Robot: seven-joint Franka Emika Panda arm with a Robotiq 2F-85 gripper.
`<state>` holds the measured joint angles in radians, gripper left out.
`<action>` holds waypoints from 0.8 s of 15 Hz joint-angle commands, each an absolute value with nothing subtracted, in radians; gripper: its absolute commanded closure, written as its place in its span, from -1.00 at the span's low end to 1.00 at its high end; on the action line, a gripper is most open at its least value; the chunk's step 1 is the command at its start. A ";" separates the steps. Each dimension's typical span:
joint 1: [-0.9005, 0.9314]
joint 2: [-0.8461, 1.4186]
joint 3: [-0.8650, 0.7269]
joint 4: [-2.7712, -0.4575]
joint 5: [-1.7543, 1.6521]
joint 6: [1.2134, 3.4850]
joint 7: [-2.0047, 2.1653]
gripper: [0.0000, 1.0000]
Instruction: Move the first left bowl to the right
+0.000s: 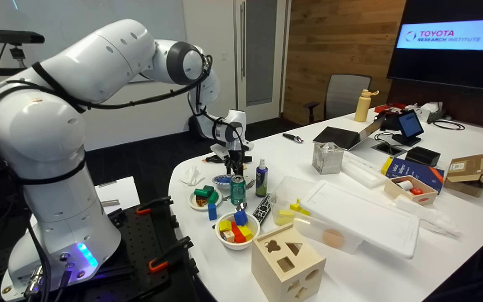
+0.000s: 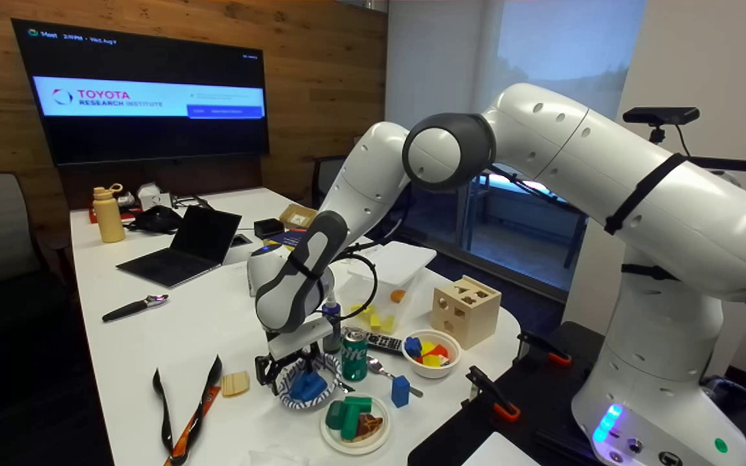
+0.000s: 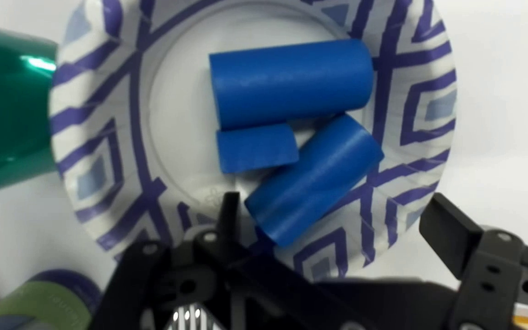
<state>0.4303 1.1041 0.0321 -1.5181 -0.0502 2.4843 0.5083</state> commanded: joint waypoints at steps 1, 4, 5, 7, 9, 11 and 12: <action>0.398 1.126 0.053 -1.479 -0.019 2.502 0.431 -1.00; 0.379 1.124 0.066 -1.476 -0.007 2.493 0.386 -1.00; 0.374 1.120 0.070 -1.480 -0.003 2.493 0.375 -1.00; 0.364 1.108 0.081 -1.492 0.007 2.497 0.355 -1.00; 0.348 1.100 0.103 -1.501 0.018 2.500 0.327 -1.00; 0.337 1.095 0.120 -1.509 0.029 2.507 0.307 -1.00; 0.336 1.093 0.124 -1.510 0.033 2.509 0.303 -1.00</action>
